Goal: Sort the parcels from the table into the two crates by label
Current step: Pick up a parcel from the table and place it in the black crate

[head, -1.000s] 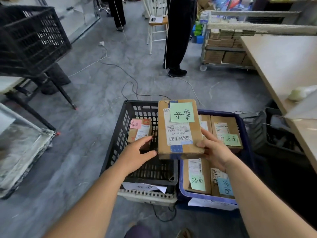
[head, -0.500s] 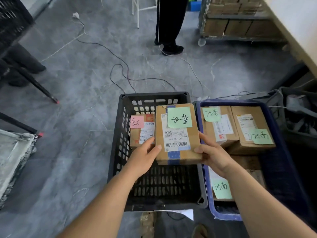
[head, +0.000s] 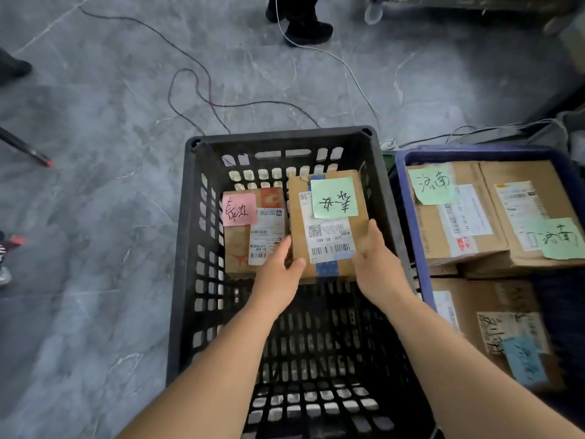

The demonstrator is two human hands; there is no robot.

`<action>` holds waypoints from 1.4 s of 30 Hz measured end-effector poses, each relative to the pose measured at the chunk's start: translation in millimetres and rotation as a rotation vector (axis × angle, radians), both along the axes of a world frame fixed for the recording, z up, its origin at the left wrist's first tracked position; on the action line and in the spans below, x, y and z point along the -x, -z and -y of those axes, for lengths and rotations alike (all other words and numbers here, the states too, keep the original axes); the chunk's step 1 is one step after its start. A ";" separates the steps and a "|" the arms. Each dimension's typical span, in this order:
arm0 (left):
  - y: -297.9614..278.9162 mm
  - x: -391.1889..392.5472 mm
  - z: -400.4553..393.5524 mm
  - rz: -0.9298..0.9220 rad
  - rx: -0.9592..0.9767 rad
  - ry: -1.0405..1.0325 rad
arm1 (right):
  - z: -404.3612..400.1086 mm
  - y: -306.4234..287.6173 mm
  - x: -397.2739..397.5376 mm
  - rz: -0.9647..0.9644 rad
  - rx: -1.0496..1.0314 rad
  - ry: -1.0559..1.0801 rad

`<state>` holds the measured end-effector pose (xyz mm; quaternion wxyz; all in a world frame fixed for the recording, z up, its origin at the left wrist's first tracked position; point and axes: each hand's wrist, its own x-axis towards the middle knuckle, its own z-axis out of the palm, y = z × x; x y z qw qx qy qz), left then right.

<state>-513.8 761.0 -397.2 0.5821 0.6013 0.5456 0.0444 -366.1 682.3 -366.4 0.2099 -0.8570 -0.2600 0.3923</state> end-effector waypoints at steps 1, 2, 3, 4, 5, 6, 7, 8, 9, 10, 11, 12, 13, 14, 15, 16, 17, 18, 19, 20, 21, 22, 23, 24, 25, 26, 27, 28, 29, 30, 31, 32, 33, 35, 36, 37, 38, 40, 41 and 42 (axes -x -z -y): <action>9.7 -3.4 -2.7 -0.006 0.001 -0.003 | -5.6 7.4 2.7 0.056 0.003 -0.015; 18.9 -6.6 -5.7 -0.013 -0.003 -0.003 | -11.0 15.0 4.8 0.095 0.006 -0.031; 28.2 -9.2 -9.2 -0.027 -0.013 0.000 | -16.5 23.6 6.0 0.115 0.010 -0.046; 38.1 -11.2 -12.9 -0.049 -0.031 0.012 | -21.3 33.7 6.3 0.120 0.020 -0.054; 46.9 -13.0 -16.7 -0.081 -0.056 0.028 | -25.8 43.4 5.7 0.115 0.032 -0.058; 55.8 -14.4 -20.2 -0.114 -0.085 0.048 | -29.7 53.0 4.6 0.107 0.044 -0.057; 63.6 -15.9 -22.6 -0.148 -0.116 0.074 | -33.6 61.9 3.0 0.105 0.044 -0.063; 71.2 -17.7 -24.2 -0.181 -0.155 0.108 | -38.0 70.1 1.3 0.110 0.048 -0.073; 77.6 -19.8 -25.1 -0.218 -0.203 0.153 | -42.0 77.4 -0.7 0.119 0.063 -0.072; 82.1 -22.1 -25.6 -0.266 -0.254 0.205 | -45.4 84.5 -2.8 0.128 0.089 -0.052; 85.1 -24.8 -25.8 -0.320 -0.302 0.254 | -48.0 91.7 -4.0 0.138 0.106 -0.031; 87.7 -27.0 -25.8 -0.370 -0.348 0.298 | -50.0 98.7 -4.7 0.146 0.111 -0.030; 89.6 -28.9 -25.8 -0.409 -0.391 0.341 | -51.6 105.3 -4.7 0.147 0.112 -0.050; 91.1 -30.2 -25.7 -0.437 -0.428 0.382 | -52.3 112.5 -4.0 0.142 0.129 -0.086; 91.7 -31.4 -25.6 -0.458 -0.454 0.415 | -52.7 119.5 -4.4 0.137 0.153 -0.121; 93.7 -32.3 -25.7 -0.469 -0.469 0.436 | -53.6 124.5 -4.9 0.137 0.185 -0.146; 93.8 -33.0 -26.3 -0.474 -0.476 0.452 | -55.1 127.9 -5.9 0.141 0.219 -0.159; 93.8 -33.1 -27.5 -0.475 -0.475 0.464 | -57.5 129.7 -6.6 0.150 0.254 -0.171; 92.7 -32.9 -28.8 -0.472 -0.466 0.471 | -59.8 128.1 -6.6 0.163 0.289 -0.188; 90.8 -31.6 -29.6 -0.463 -0.449 0.477 | -61.4 123.8 -5.4 0.179 0.326 -0.215; 87.2 -29.6 -30.3 -0.448 -0.425 0.488 | -62.3 117.8 -3.5 0.193 0.352 -0.241; 82.5 -26.2 -30.5 -0.432 -0.406 0.502 | -61.7 109.7 -1.6 0.203 0.365 -0.255; 75.5 -22.4 -29.8 -0.424 -0.394 0.521 | -59.4 100.1 0.5 0.214 0.362 -0.263; 67.7 -17.8 -28.7 -0.429 -0.399 0.545 | -55.9 89.9 2.8 0.237 0.341 -0.279; 57.8 -12.9 -27.2 -0.446 -0.422 0.570 | -51.2 77.9 5.1 0.268 0.317 -0.312; 46.6 -7.8 -25.4 -0.468 -0.458 0.590 | -45.6 65.3 7.7 0.296 0.296 -0.354; 33.9 -2.6 -23.6 -0.490 -0.499 0.597 | -39.1 51.8 9.9 0.320 0.276 -0.394; 20.1 2.3 -21.7 -0.503 -0.536 0.596 | -32.9 37.0 11.9 0.341 0.258 -0.422; 4.3 7.0 -19.2 -0.509 -0.563 0.594 | -26.4 21.3 13.9 0.362 0.243 -0.443; -12.3 11.4 -16.7 -0.509 -0.583 0.596 | -20.2 4.8 15.6 0.388 0.222 -0.456; -29.2 15.4 -14.2 -0.507 -0.602 0.605 | -14.0 -12.5 17.8 0.417 0.203 -0.468; -46.7 18.9 -11.5 -0.506 -0.618 0.618 | -6.9 -30.5 20.1 0.446 0.187 -0.475; -64.8 21.5 -9.1 -0.506 -0.638 0.631 | 0.6 -48.1 22.1 0.474 0.176 -0.478; -101.0 25.1 -3.3 -0.512 -0.691 0.652 | 19.1 -84.3 25.4 0.525 0.168 -0.460; -117.6 26.0 0.3 -0.509 -0.714 0.655 | 29.7 -102.6 26.5 0.547 0.166 -0.443; -132.9 26.1 4.6 -0.497 -0.733 0.655 | 41.0 -120.3 27.1 0.563 0.165 -0.422; -146.8 25.7 10.3 -0.480 -0.746 0.653 | 52.6 -137.3 27.5 0.573 0.167 -0.400; -172.4 22.5 25.0 -0.434 -0.775 0.665 | 76.5 -169.5 27.3 0.600 0.170 -0.345; -183.7 19.6 33.3 -0.404 -0.785 0.679 | 88.4 -184.5 26.9 0.619 0.169 -0.312; -194.0 16.0 42.1 -0.375 -0.784 0.691 | 100.6 -198.2 26.9 0.637 0.169 -0.278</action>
